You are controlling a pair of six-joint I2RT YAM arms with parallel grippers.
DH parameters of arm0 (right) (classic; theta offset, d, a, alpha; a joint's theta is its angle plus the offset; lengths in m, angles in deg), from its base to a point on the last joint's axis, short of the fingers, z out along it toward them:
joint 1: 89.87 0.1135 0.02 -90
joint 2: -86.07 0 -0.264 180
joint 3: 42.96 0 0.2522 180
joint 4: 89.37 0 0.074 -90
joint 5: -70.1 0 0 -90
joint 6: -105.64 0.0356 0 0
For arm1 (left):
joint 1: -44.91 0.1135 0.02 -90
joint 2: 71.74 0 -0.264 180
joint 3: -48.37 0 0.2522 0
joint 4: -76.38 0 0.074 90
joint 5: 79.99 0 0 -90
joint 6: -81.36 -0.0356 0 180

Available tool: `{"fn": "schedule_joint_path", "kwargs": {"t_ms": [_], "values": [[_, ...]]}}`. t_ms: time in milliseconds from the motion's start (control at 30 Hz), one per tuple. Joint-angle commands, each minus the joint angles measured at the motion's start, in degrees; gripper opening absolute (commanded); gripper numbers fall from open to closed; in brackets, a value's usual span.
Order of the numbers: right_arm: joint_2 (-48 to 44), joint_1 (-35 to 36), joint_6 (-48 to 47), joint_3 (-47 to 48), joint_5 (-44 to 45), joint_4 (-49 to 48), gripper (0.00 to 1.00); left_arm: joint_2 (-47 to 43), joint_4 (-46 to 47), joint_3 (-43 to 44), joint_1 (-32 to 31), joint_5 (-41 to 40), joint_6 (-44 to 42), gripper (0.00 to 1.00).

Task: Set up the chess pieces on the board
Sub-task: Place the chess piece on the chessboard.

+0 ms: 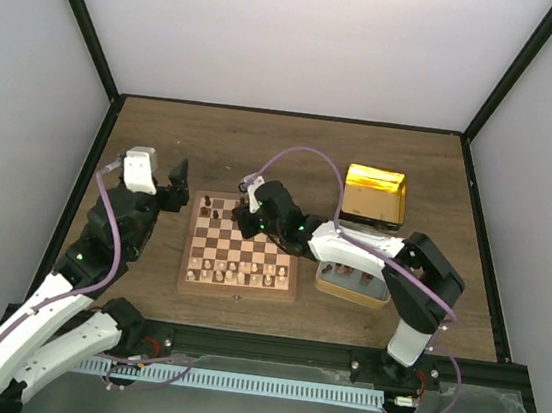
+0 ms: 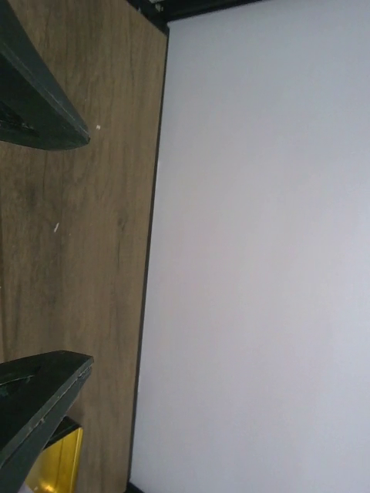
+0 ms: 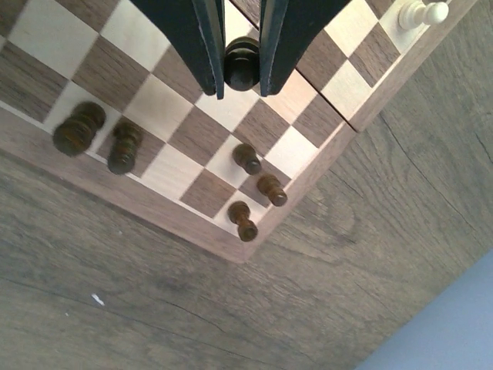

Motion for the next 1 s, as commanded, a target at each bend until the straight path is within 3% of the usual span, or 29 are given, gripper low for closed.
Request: {"fn": "schedule_joint_path", "kwargs": {"t_ms": [0, 233, 967], "values": [[1.7, 0.9, -2.1, 5.0, 1.8, -0.2, 0.01, -2.3, -2.7, 0.9, 0.2, -5.0, -2.3, 0.73], [6.0, 2.2, -3.4, 10.5, 5.4, 2.8, 0.01, -4.3, -2.9, -0.7, 0.2, -8.2, -2.3, 0.74], [13.2, 4.9, -5.8, 9.9, 8.2, 2.2, 0.05, -5.5, -3.6, -1.3, 0.2, -7.9, -1.7, 0.74]]}}
